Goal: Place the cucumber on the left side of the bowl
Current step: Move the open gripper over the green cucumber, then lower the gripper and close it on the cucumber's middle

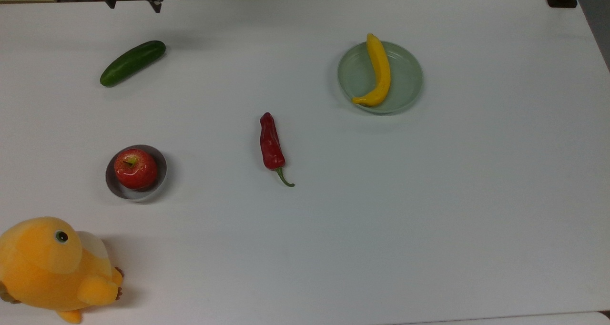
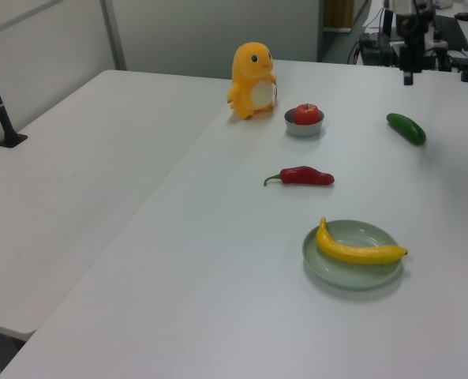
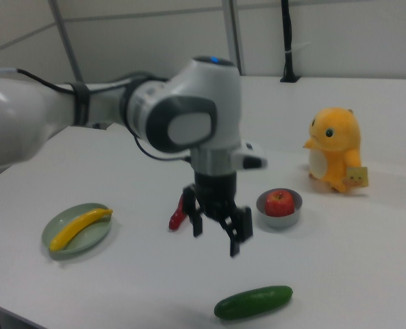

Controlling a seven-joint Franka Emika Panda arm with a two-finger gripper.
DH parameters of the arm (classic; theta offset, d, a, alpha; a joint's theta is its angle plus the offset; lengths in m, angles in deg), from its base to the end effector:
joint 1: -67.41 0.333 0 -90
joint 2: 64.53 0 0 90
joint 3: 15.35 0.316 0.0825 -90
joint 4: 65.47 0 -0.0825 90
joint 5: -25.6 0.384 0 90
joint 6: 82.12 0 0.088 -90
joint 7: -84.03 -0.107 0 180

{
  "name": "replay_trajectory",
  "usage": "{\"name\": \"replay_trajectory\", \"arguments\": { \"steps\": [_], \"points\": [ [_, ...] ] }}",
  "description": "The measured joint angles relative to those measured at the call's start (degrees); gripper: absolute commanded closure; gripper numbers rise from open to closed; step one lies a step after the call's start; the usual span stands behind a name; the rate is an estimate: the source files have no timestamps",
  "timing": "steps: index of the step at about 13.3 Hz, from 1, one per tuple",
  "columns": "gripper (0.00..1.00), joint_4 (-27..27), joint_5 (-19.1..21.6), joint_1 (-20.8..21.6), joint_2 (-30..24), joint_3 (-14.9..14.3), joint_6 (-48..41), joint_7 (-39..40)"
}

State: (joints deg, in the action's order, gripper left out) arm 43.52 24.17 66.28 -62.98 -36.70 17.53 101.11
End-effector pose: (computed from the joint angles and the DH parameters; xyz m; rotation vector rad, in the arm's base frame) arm 0.5037 -0.2094 0.4685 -3.0930 0.1370 0.2929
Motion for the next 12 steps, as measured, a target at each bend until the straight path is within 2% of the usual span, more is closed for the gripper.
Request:
{"name": "replay_trajectory", "arguments": {
  "steps": [2, 5, 8, 12],
  "points": [
    [0.0, 3.15, 0.12, -0.68, 1.59, -2.26, 4.06, -1.39],
    [0.0, 7.99, 0.37, -1.36, 3.99, -3.27, 13.73, -5.57],
    [0.0, 9.03, 2.6, -1.32, 6.9, -3.23, 18.47, -8.14],
    [0.0, 9.02, 3.2, -1.26, 9.4, -3.19, 20.96, -8.6]
  ]
}}
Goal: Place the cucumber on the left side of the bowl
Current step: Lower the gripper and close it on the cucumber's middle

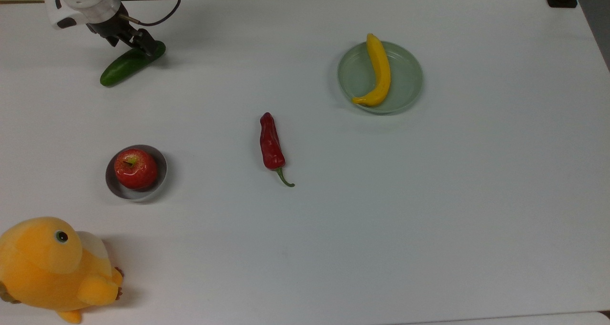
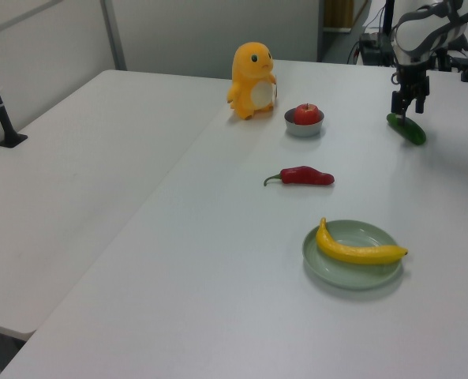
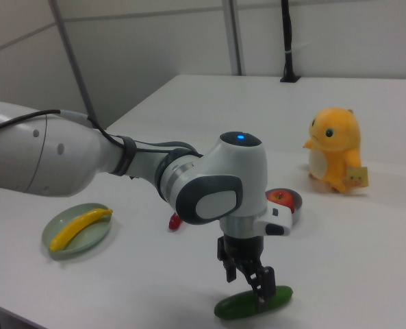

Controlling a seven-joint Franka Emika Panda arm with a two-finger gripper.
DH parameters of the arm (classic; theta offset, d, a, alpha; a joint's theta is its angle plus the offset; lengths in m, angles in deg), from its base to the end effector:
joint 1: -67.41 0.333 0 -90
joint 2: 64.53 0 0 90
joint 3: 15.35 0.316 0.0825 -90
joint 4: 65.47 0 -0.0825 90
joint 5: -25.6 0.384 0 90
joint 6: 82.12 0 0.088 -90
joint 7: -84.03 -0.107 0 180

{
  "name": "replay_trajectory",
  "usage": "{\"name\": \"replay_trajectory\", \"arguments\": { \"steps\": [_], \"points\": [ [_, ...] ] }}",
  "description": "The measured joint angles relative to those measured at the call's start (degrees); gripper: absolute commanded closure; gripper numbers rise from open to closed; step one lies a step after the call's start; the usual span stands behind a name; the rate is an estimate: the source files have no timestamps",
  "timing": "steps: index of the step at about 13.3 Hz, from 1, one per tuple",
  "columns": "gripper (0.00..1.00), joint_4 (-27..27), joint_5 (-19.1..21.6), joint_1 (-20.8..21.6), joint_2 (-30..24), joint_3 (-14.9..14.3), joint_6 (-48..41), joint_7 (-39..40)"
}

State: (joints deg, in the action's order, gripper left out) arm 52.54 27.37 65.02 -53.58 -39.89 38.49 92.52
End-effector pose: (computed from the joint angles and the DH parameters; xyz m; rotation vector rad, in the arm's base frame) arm 0.5046 -0.2496 0.3410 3.0775 -0.5243 -0.2160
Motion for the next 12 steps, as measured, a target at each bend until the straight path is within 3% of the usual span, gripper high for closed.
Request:
{"name": "replay_trajectory", "arguments": {
  "steps": [1, 2, 4, 6, 8, 12],
  "points": [
    [0.03, 0.0, 0.0, 0.0, 0.34, 0.0, 0.47, -0.02],
    [0.13, 0.0, 0.0, 0.0, 0.61, 0.0, 0.64, -0.02],
    [0.49, 0.0, 0.0, -0.03, 1.19, 0.0, 0.77, -0.04],
    [0.73, 0.0, 0.0, -0.03, 1.76, 0.0, 1.0, -0.04],
    [0.82, 0.0, 0.0, -0.03, 2.06, 0.01, 1.24, -0.04],
    [0.84, -0.31, 0.01, 0.03, 2.01, 0.21, 1.27, -0.04]
  ]
}}
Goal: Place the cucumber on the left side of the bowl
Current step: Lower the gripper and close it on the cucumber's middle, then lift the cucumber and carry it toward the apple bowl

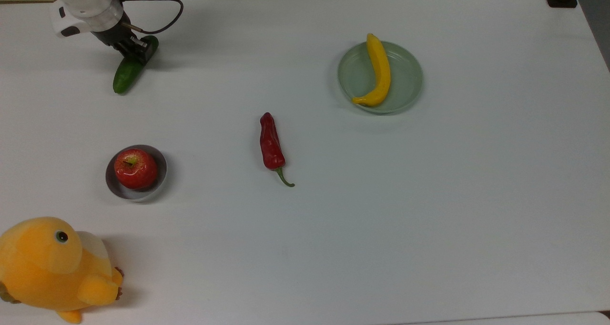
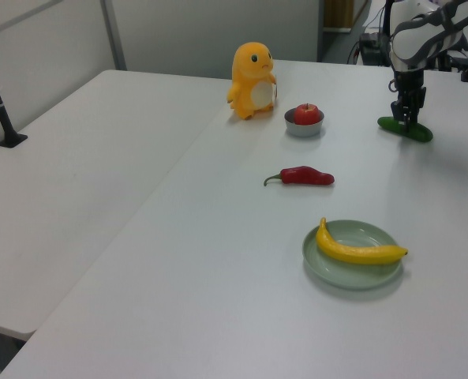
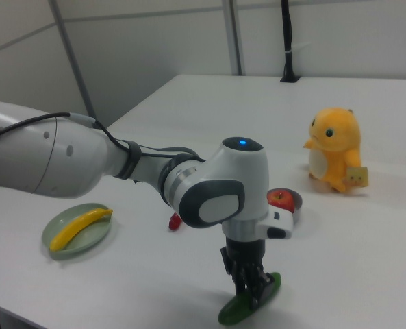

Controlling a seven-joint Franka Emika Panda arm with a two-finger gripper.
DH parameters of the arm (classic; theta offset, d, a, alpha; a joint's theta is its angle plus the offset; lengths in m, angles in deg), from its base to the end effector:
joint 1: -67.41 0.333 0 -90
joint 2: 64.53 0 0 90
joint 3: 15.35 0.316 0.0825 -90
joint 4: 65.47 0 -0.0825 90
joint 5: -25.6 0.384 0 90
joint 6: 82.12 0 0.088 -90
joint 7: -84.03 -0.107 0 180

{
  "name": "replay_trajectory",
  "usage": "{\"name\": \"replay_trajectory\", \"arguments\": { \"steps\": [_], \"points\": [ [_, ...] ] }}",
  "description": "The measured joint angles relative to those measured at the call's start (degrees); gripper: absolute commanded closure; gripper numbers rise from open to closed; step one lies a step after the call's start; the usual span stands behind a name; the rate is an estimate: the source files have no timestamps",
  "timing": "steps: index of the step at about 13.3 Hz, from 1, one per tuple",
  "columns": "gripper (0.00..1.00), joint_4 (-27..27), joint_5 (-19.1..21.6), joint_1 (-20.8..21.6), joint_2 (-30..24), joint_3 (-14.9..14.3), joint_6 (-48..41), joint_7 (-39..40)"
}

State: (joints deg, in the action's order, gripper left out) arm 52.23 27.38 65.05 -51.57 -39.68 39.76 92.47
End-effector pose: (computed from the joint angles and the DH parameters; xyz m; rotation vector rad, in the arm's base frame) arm 0.5095 -0.2492 0.3266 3.0655 -0.5156 -0.2285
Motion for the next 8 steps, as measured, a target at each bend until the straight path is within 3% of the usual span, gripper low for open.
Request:
{"name": "replay_trajectory", "arguments": {
  "steps": [4, 8],
  "points": [
    [0.84, -3.21, 0.41, 0.42, -0.88, 2.8, -1.75, 0.0],
    [0.84, -10.88, 2.7, 0.68, -2.01, 8.79, -5.85, 0.0]
  ]
}}
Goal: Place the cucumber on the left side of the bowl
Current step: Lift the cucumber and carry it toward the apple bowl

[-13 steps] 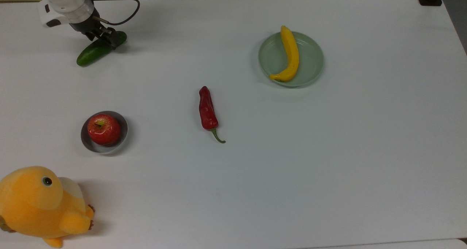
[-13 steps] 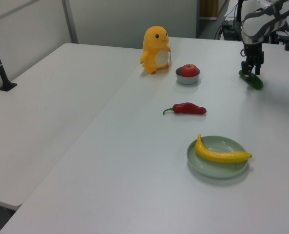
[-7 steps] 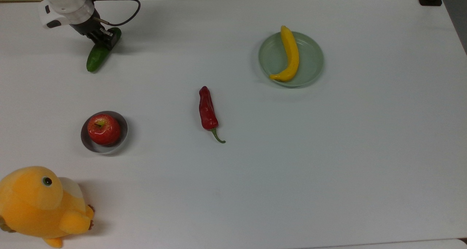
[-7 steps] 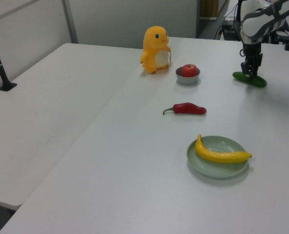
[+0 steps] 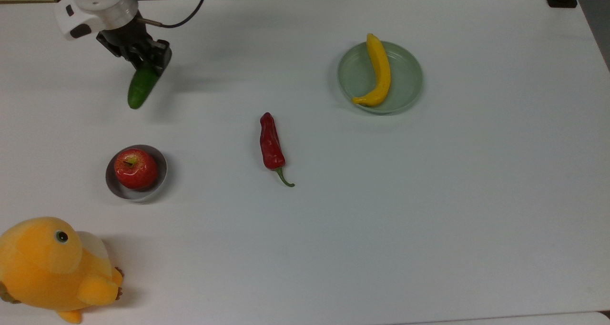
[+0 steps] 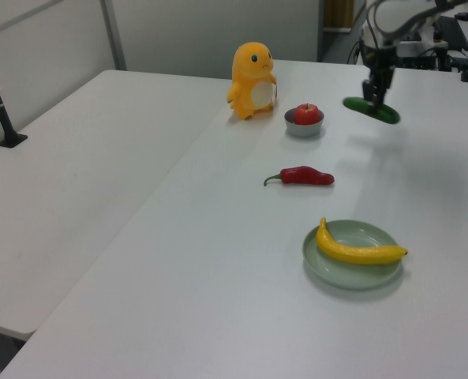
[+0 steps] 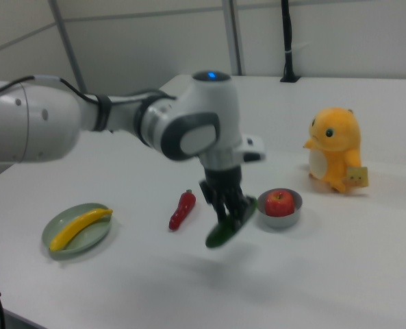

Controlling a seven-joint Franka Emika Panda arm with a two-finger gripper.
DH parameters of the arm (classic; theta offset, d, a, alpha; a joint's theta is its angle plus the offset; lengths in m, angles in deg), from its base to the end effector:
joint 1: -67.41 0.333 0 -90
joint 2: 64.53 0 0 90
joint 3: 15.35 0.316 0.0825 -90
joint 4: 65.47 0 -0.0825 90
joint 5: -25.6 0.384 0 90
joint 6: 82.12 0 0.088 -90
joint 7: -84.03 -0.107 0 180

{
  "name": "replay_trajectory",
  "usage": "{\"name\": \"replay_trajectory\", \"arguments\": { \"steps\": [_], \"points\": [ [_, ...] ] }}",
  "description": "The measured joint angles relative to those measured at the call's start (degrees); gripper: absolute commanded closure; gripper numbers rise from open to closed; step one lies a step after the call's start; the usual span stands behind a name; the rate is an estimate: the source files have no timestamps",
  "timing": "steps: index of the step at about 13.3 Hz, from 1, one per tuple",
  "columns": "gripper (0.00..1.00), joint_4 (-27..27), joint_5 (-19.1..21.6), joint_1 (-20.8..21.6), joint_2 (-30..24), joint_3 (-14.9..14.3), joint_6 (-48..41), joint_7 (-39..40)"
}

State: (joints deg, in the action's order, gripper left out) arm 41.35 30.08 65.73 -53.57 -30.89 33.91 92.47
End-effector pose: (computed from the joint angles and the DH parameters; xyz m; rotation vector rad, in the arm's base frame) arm 0.5798 -0.1676 0.4159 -3.1048 0.2869 0.0282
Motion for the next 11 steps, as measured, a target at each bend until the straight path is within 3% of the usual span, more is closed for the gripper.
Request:
{"name": "replay_trajectory", "arguments": {
  "steps": [5, 11],
  "points": [
    [0.83, -3.8, 0.34, 1.78, 1.57, 5.86, 1.99, 5.22],
    [0.82, -4.12, 0.34, 1.92, 7.76, 6.53, 16.04, 15.24]
  ]
}}
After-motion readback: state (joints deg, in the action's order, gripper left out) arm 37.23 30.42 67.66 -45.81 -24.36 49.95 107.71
